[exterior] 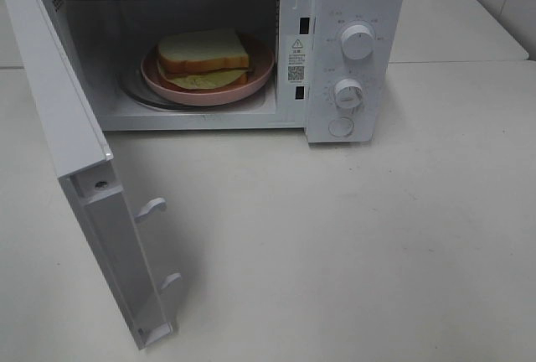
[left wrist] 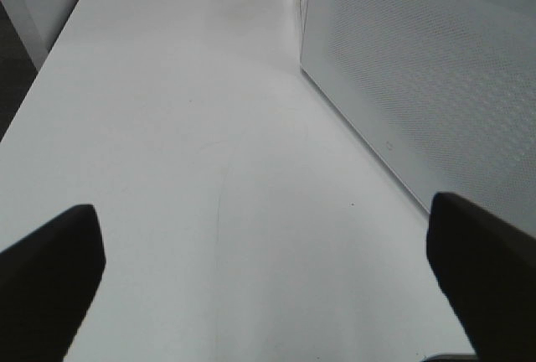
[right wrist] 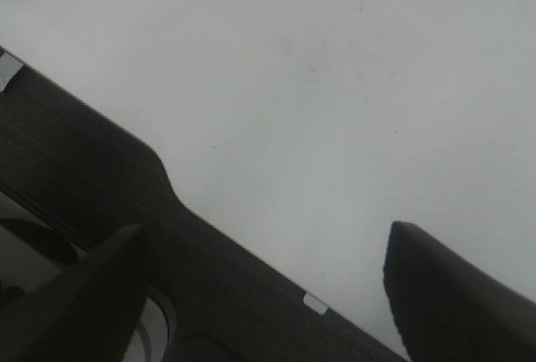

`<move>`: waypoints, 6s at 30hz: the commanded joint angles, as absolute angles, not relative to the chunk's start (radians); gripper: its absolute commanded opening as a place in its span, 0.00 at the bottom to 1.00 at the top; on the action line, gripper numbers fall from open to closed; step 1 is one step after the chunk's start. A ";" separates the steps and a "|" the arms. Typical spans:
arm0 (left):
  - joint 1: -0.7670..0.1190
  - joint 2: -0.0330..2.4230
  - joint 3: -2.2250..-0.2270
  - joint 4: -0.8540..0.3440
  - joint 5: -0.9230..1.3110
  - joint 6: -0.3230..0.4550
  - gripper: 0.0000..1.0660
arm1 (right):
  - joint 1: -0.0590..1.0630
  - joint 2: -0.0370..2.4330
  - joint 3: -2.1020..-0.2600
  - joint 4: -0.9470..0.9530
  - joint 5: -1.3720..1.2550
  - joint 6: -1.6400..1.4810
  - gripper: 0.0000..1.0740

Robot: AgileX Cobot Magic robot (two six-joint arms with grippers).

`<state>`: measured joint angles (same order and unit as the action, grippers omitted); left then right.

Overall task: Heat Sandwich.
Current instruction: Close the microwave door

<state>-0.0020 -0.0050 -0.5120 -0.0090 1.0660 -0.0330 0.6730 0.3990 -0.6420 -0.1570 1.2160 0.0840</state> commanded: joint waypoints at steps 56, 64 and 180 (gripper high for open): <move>-0.001 -0.009 -0.517 0.000 1.070 -0.038 0.96 | 0.069 -0.032 -0.497 -0.070 0.996 0.072 0.69; -0.001 -0.009 -0.517 0.000 1.070 -0.038 0.96 | 0.069 -0.032 -0.497 -0.070 0.996 0.072 0.69; -0.095 1.561 -0.338 0.424 -0.962 -0.232 0.00 | 0.069 -0.032 -0.497 -0.070 0.996 0.072 0.69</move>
